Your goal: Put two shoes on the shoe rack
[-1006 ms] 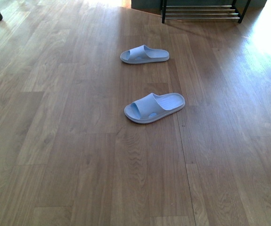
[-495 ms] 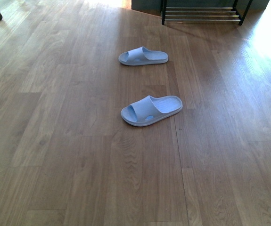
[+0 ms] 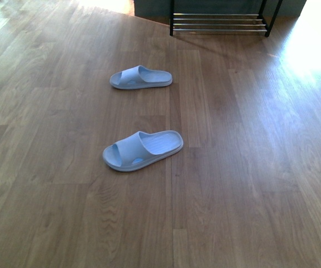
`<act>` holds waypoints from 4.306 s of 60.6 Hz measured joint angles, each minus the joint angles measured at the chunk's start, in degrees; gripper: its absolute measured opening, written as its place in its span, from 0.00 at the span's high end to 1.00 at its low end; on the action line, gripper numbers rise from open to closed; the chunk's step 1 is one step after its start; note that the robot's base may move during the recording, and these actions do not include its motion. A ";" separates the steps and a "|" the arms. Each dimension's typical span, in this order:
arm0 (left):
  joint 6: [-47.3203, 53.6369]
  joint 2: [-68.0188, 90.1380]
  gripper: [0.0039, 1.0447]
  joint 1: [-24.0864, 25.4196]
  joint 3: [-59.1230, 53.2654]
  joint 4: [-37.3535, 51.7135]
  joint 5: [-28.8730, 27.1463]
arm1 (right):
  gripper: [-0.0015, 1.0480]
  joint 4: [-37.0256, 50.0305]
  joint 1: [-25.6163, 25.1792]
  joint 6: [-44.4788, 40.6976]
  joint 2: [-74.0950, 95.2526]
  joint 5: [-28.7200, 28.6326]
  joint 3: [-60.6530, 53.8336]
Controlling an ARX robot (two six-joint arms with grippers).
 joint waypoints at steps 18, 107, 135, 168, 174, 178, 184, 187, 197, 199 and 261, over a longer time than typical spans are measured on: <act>0.02 0.00 0.09 0.00 0.00 0.00 0.07 | 0.09 0.00 0.02 0.00 0.00 0.17 0.00; -77.26 128.34 0.09 -12.13 42.42 15.91 -10.03 | 0.09 0.00 0.02 0.00 0.09 0.15 0.00; -84.63 147.88 0.09 -10.40 64.35 -7.50 -2.75 | 0.09 0.00 0.02 0.00 0.09 0.15 0.00; -79.34 159.34 0.09 -8.09 76.08 -14.95 -0.98 | 0.09 0.00 0.02 0.00 0.11 0.15 0.00; -78.12 160.89 0.09 -8.37 77.18 -16.33 -1.38 | 0.09 0.00 0.02 0.00 0.09 0.15 0.00; -77.05 161.96 0.09 -8.37 78.01 -17.99 -2.10 | 0.09 0.00 0.02 0.00 0.09 0.17 0.00; -75.60 162.68 0.09 -8.46 78.53 -18.80 -2.60 | 0.09 0.00 0.02 0.00 0.09 0.15 0.00; -75.17 162.77 0.09 -8.50 78.55 -18.82 -2.84 | 0.09 0.00 0.02 0.00 0.09 0.15 0.00; -73.57 163.36 0.14 -8.09 79.91 -20.94 -3.76 | 0.09 0.00 0.02 0.02 0.11 0.15 0.00; -72.98 163.40 0.19 -8.09 79.93 -20.96 -4.24 | 0.09 0.00 0.02 0.00 0.09 0.15 0.00; -67.89 161.13 0.99 -8.33 80.15 -25.49 -14.40 | 0.09 0.00 0.02 0.00 0.11 0.15 0.00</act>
